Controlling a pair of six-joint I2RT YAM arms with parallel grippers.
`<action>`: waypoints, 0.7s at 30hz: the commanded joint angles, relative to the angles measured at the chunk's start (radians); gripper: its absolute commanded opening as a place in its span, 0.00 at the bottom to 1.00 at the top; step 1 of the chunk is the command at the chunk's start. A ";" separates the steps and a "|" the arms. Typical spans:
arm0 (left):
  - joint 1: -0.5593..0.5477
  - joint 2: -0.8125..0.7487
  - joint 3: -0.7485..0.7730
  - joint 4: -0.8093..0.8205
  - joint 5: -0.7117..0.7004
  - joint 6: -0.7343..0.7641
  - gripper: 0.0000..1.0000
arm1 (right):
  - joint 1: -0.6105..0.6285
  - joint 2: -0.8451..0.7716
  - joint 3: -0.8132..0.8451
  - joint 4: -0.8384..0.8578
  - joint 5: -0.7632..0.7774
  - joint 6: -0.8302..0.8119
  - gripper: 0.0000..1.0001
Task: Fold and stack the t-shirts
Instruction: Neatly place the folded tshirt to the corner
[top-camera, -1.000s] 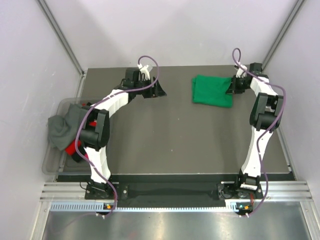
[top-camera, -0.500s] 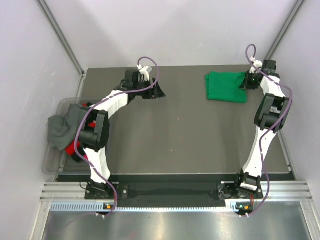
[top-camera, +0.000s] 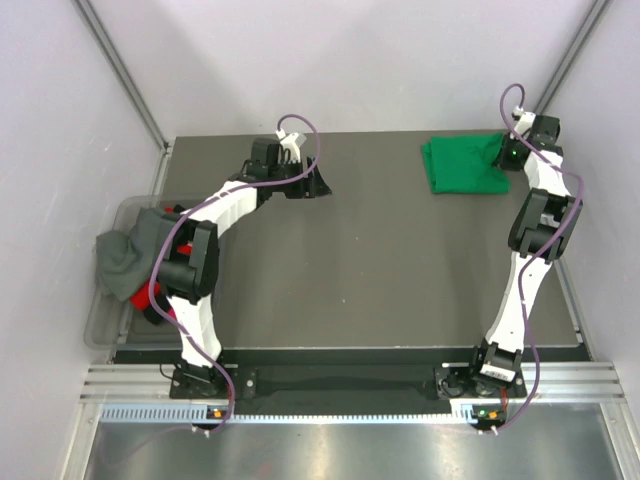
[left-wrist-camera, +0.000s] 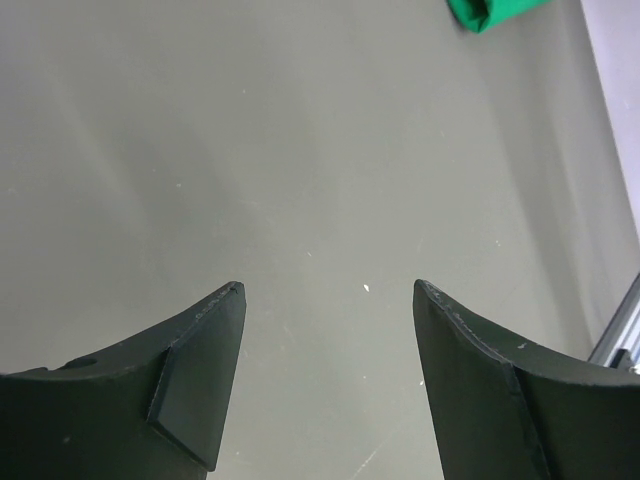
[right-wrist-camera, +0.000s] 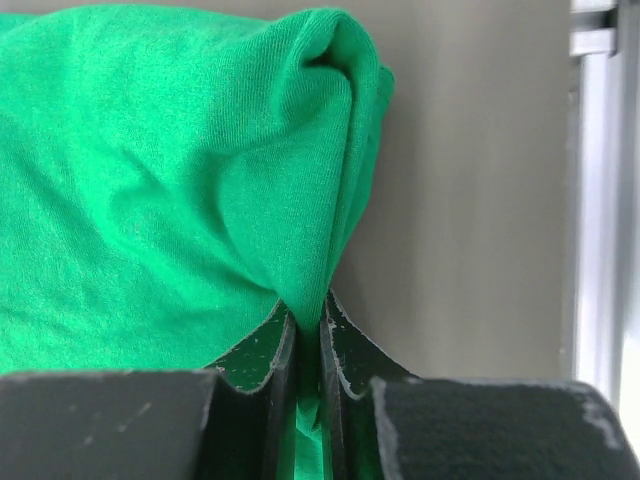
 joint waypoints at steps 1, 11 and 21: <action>-0.019 -0.056 -0.012 0.018 -0.015 0.041 0.73 | -0.023 0.025 0.075 0.065 0.057 0.013 0.00; -0.062 -0.056 -0.006 -0.007 -0.056 0.091 0.73 | -0.059 0.052 0.100 0.073 0.072 0.036 0.00; -0.094 -0.051 -0.004 -0.022 -0.085 0.124 0.73 | -0.064 0.066 0.129 0.105 0.086 0.030 0.00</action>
